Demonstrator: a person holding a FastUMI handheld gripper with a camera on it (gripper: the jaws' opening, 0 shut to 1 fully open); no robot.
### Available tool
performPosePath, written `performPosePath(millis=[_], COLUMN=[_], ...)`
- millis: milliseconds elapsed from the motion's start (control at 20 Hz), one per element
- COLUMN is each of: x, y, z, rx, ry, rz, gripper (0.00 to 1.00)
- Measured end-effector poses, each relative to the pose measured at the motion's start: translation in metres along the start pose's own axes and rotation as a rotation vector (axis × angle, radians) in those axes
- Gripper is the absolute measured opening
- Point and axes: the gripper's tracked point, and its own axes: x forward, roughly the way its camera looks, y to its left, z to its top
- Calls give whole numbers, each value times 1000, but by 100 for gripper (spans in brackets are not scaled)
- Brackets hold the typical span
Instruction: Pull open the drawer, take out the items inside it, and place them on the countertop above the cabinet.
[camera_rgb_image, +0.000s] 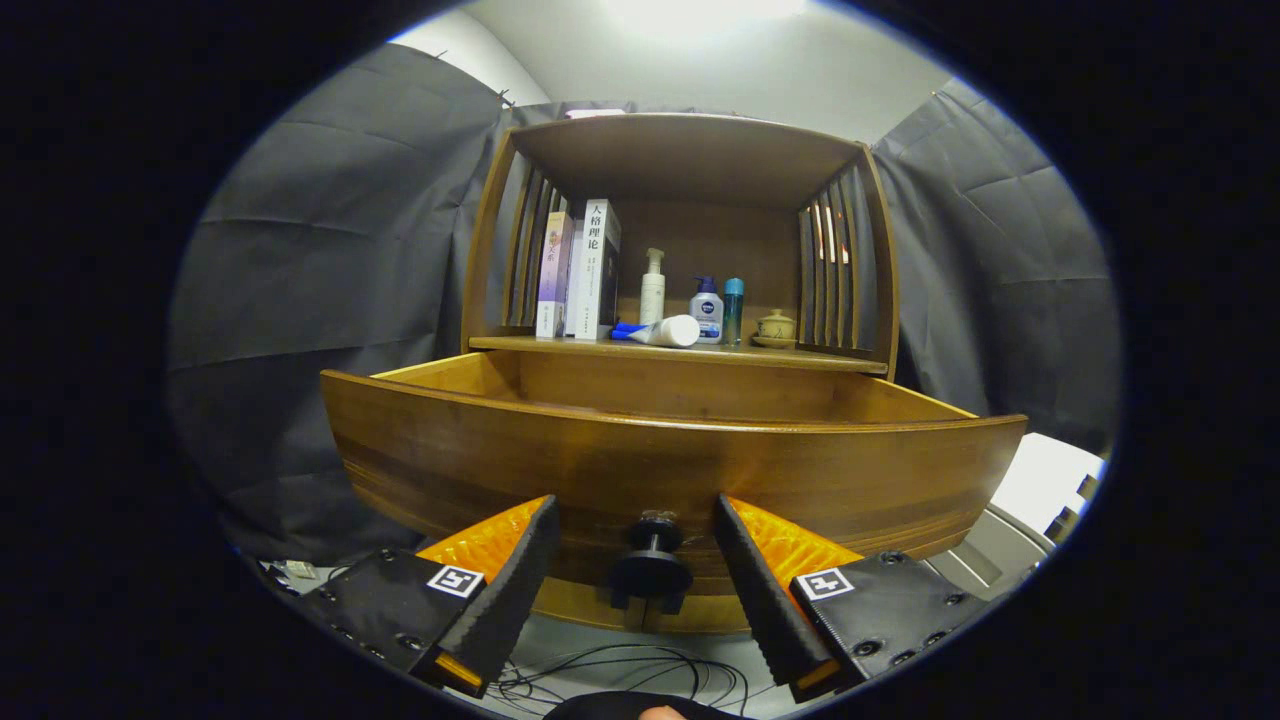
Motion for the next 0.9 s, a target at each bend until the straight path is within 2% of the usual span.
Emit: performPosePath(millis=[250, 450, 900], x=[14, 15, 37], y=[-11, -9, -6], z=[1, 0, 7], rx=[1, -45, 0], ry=[25, 5, 1], rz=[-55, -66, -67], gripper=[98, 99, 100])
